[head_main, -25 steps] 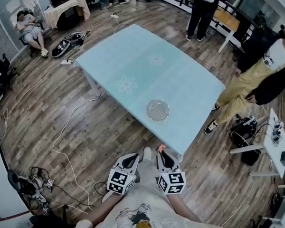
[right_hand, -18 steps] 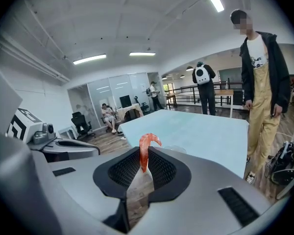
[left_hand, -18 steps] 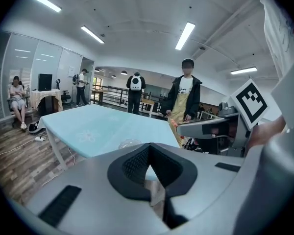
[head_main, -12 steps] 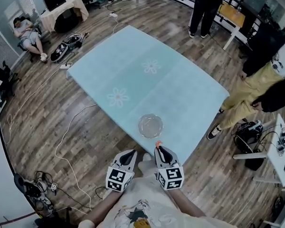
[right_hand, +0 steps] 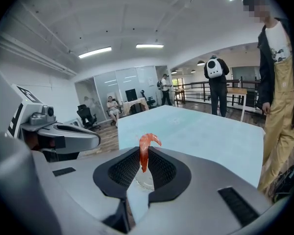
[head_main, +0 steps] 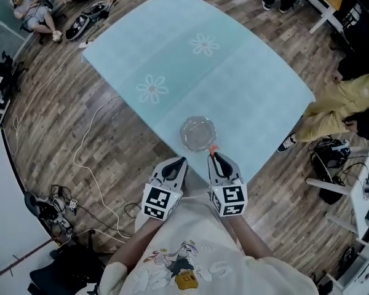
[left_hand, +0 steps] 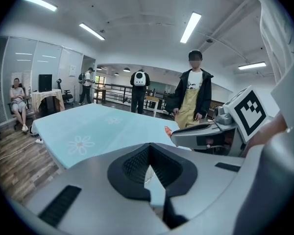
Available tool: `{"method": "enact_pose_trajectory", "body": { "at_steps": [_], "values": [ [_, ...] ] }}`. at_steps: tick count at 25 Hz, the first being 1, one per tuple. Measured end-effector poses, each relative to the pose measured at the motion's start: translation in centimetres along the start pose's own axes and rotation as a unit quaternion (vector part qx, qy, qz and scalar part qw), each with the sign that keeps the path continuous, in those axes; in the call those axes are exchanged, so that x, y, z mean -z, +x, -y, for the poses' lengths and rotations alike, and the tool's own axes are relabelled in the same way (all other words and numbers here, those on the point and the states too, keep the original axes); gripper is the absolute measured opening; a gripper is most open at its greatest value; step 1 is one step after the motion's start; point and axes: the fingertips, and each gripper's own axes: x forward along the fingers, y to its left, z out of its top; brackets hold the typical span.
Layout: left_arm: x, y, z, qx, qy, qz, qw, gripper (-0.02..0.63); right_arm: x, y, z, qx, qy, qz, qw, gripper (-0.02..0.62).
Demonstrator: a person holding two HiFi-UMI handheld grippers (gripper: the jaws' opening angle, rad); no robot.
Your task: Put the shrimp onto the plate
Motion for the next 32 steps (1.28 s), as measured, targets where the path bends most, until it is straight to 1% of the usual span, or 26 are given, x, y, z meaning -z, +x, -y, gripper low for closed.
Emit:
{"method": "enact_pose_trajectory", "body": {
  "at_steps": [6, 16, 20, 25, 32],
  "values": [
    [0.8, 1.1, -1.0, 0.001, -0.006, -0.017, 0.9998, -0.003, 0.8, 2.3, 1.0, 0.003, -0.009, -0.017, 1.000, 0.071],
    [5.3, 3.2, -2.0, 0.001, -0.029, -0.061, 0.9977, -0.003, 4.8, 7.9, 1.8, -0.013, -0.012, -0.068, 0.998, 0.071],
    [6.3, 4.6, -2.8, 0.000, -0.035, -0.070, 0.9970, -0.003, 5.6, 9.9, 2.1, -0.021, -0.013, -0.082, 0.996, 0.071],
    [7.5, 6.7, -3.8, -0.010, -0.077, -0.073, 0.9943, -0.003, 7.3, 12.5, 2.7, -0.029, -0.027, -0.113, 0.993, 0.071],
    [10.0, 8.2, -5.2, -0.011, -0.098, -0.095, 0.9906, -0.003, 9.5, 16.1, 3.3, -0.032, -0.033, -0.156, 0.987, 0.071]
  ]
}}
